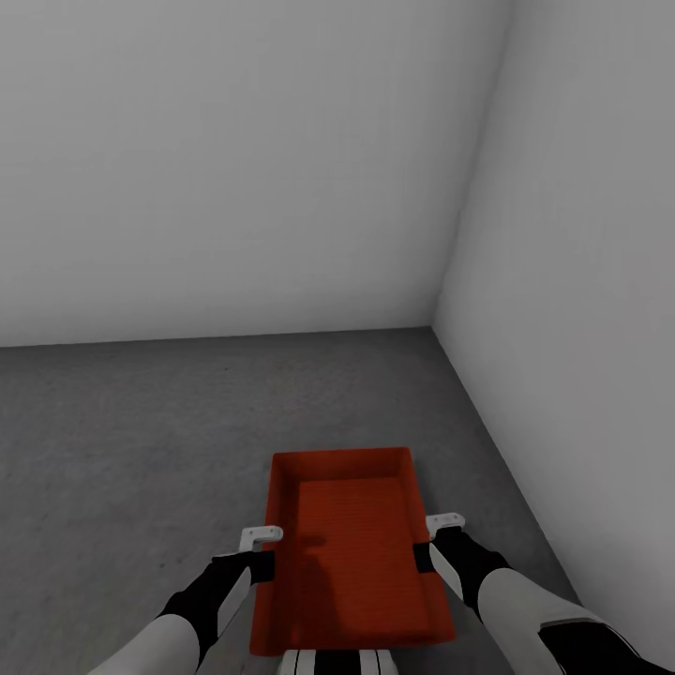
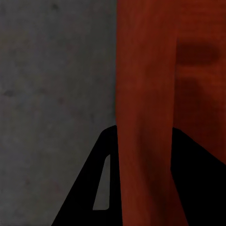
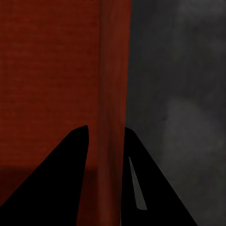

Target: Move the two storage containers from the living room to the garage. In the garage, place one container on the floor and stack the other container on top of it (either order is fine).

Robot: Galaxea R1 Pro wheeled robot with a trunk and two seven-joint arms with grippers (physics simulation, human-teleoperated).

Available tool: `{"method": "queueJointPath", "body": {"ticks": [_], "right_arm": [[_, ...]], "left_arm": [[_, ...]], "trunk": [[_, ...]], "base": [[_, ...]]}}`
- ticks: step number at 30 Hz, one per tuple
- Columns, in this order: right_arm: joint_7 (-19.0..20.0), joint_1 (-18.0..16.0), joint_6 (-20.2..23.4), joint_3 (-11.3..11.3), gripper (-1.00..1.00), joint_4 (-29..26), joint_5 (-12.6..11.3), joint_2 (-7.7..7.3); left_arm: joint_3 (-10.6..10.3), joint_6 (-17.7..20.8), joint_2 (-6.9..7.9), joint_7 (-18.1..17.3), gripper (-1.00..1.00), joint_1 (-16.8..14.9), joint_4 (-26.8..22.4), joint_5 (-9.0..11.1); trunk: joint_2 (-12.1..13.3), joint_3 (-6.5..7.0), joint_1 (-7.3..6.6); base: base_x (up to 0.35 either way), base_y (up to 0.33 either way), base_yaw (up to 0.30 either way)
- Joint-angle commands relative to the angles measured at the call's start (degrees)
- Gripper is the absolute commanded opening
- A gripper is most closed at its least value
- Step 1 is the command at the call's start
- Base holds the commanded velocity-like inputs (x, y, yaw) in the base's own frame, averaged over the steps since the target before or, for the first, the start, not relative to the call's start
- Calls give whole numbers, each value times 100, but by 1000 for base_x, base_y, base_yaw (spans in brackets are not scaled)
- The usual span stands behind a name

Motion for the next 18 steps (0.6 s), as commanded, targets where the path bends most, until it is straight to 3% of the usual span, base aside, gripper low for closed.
{"method": "queueJointPath", "body": {"ticks": [1,5,6,18], "right_arm": [[-12,8,40,42,-100,56,25,-2],[-12,8,40,42,-100,56,25,-2],[-12,8,40,42,100,56,25,-2],[-11,8,40,42,100,56,26,-2]], "left_arm": [[36,40,0,31,-100,1,-9,-59],[36,44,-1,31,-100,-1,-9,-59],[36,44,-2,31,100,-1,-9,-59],[36,47,0,31,100,1,-9,-59]], "trunk": [[-1,-6,103],[-1,-6,103],[-1,-6,103],[-1,-6,103]], "base": [[0,0,0],[0,0,0],[0,0,0],[0,0,0]]}}
